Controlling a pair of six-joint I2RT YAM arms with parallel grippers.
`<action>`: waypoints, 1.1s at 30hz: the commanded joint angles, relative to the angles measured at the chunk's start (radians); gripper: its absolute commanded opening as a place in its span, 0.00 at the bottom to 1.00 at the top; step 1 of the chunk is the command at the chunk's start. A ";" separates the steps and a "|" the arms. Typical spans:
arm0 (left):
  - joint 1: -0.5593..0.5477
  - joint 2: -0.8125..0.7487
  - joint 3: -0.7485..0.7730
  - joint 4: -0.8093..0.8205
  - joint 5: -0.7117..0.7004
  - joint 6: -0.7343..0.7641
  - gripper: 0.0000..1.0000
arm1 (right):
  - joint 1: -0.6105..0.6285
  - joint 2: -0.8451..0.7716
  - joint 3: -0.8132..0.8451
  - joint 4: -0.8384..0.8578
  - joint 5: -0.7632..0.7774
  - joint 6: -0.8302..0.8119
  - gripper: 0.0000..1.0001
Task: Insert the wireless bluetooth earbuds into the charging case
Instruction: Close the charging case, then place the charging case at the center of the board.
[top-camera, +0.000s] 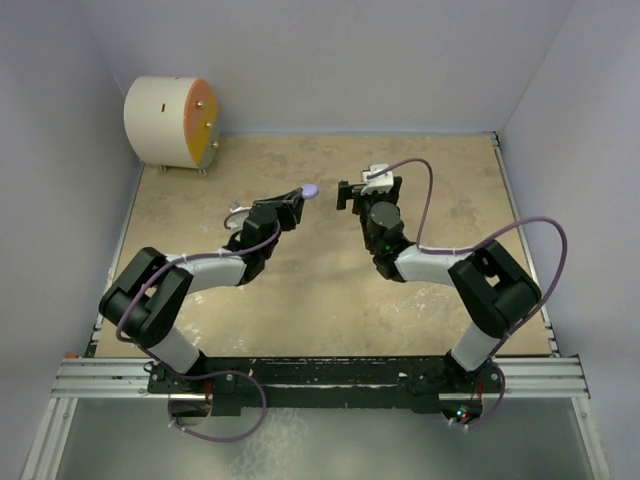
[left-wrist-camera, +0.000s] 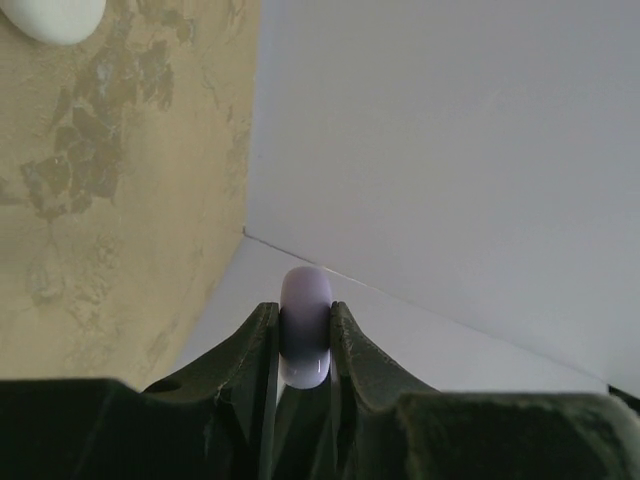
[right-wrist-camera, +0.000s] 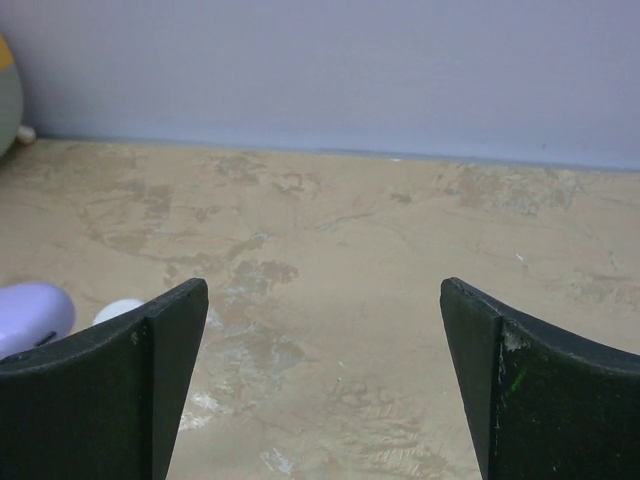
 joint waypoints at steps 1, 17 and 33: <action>0.022 0.069 0.106 -0.058 0.083 0.219 0.00 | -0.030 -0.142 -0.014 -0.068 -0.004 0.089 1.00; 0.012 0.403 0.461 -0.188 0.199 0.774 0.00 | -0.138 -0.436 -0.075 -0.145 -0.181 0.165 1.00; 0.007 0.548 0.656 -0.321 0.251 0.862 0.27 | -0.151 -0.456 -0.078 -0.150 -0.230 0.176 1.00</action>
